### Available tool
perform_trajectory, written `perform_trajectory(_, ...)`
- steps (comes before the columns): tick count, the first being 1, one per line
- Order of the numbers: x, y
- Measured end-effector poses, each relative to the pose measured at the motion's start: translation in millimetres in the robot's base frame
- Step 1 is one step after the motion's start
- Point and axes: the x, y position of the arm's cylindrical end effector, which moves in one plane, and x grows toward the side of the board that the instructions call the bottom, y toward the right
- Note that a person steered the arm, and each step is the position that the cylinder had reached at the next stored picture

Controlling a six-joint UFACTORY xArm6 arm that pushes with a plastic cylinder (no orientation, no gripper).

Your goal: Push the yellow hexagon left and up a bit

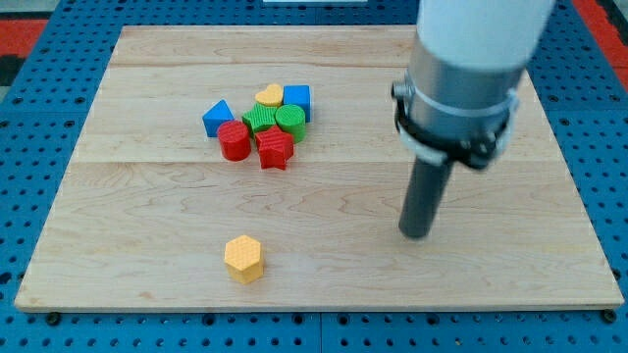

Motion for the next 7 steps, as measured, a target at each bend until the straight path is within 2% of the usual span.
perform_trajectory(1,22,-41)
perform_trajectory(5,22,-242)
perform_trajectory(6,5,-284)
perform_trajectory(7,-33,-299)
